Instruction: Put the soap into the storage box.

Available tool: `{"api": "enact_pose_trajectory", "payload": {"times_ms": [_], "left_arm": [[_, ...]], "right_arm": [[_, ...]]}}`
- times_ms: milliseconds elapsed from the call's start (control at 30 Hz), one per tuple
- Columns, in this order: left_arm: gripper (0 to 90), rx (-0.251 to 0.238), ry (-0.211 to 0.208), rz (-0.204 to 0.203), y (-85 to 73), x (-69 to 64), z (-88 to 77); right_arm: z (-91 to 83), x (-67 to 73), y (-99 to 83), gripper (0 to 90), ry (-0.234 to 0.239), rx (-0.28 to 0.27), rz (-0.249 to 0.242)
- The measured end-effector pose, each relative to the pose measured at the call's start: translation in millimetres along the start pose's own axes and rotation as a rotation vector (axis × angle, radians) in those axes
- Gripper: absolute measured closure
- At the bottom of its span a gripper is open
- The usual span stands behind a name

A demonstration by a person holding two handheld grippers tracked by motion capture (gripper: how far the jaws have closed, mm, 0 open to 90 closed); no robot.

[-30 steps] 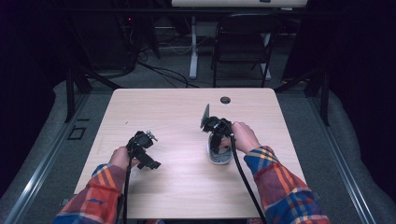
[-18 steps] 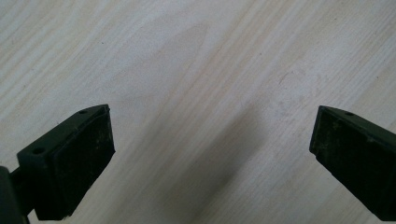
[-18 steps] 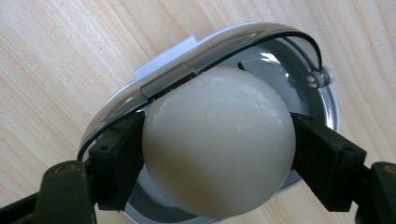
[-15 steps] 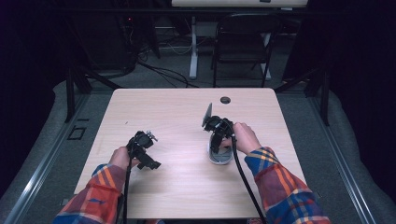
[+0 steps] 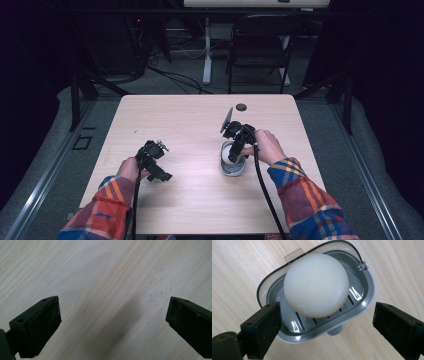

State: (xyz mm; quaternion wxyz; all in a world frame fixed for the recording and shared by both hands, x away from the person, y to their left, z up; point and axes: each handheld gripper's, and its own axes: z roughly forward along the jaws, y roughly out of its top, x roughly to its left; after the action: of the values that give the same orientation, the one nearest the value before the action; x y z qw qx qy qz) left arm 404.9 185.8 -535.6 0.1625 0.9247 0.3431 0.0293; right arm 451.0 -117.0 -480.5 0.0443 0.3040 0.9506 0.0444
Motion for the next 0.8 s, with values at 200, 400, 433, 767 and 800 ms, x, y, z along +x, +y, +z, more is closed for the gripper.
{"api": "enact_pose_trajectory", "payload": {"times_ms": [200,400,433,767,800], "left_arm": [[0.0,-0.001,0.001,-0.001,-0.1,0.0,-0.2],[0.0,-0.001,0.002,0.0,0.1,-0.4,-0.3],[0.0,0.001,0.003,0.001,0.2,-0.4,-0.3],[0.0,-0.003,0.004,0.001,0.0,-0.3,-0.5],[0.0,-0.003,0.004,0.001,0.0,-0.3,-0.5]], "right_arm": [[-14.7,-4.2,-14.3,1.9,0.0,-0.055,0.021],[-28.8,-9.0,-31.6,0.0,-0.015,-0.096,0.039],[-31.4,-10.1,-36.8,0.0,-0.017,-0.108,0.045],[-43.2,-17.4,-70.2,0.0,-0.043,-0.141,0.074],[-43.2,-17.4,-70.2,0.0,-0.043,-0.141,0.074]]}}
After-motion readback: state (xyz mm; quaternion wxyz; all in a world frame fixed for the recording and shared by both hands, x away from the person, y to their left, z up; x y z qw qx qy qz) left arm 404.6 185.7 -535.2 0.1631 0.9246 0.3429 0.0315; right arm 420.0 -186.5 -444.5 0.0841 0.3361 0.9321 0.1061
